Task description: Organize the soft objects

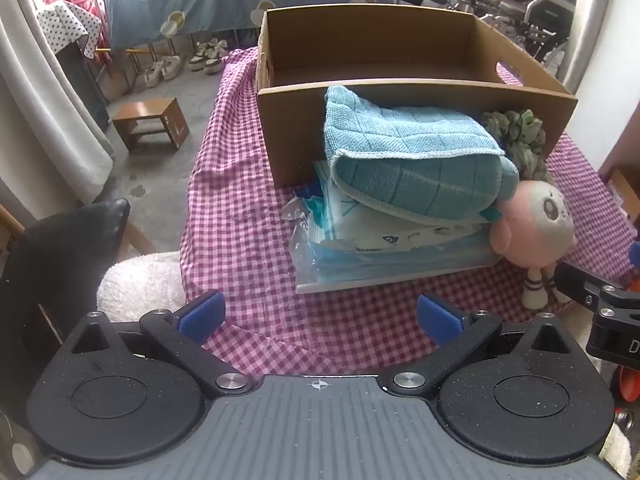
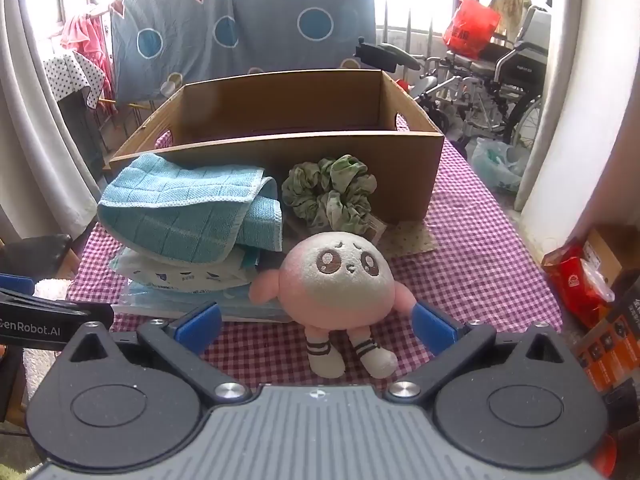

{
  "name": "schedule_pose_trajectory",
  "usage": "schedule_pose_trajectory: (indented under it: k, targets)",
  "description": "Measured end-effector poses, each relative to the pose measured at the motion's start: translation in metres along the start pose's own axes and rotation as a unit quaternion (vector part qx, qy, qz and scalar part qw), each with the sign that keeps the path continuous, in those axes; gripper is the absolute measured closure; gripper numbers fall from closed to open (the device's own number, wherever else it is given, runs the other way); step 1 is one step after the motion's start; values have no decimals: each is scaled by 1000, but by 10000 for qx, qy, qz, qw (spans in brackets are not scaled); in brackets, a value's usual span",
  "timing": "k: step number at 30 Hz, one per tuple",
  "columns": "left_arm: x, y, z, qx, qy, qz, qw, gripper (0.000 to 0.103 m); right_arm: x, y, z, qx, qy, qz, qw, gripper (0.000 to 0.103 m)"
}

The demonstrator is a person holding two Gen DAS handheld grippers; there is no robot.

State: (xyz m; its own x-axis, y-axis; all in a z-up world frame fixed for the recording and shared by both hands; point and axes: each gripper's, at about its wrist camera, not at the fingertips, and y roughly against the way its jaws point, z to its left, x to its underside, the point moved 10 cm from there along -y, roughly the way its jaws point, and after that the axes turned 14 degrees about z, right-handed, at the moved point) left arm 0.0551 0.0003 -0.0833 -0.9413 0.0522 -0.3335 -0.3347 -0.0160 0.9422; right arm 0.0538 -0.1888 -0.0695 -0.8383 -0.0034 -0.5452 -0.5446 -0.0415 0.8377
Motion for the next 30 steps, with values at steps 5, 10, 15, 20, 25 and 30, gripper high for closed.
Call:
schedule_pose_trajectory:
  k: [5, 10, 15, 20, 25, 30]
  targets:
    - [-1, -1, 2, -18, 0, 14, 10000, 0, -4, 2, 2, 35, 92, -75, 9999, 0]
    - [4, -3, 9, -106, 14, 32, 9999, 1, -7, 8, 2, -57, -44, -126, 9999, 0]
    - [6, 1, 6, -187, 28, 17, 9998, 1, -6, 7, 3, -2, -63, -75, 10000, 0]
    - [7, 3, 7, -206, 36, 10, 9998, 1, -5, 6, 3, -18, -61, -14, 10000, 0]
    - [8, 2, 6, -213, 16, 42, 9998, 1, -6, 8, 1, 34, -85, -61, 9999, 0]
    - [8, 2, 5, -194, -2, 55, 9998, 1, -6, 9, 0, 83, -67, -67, 9999, 0]
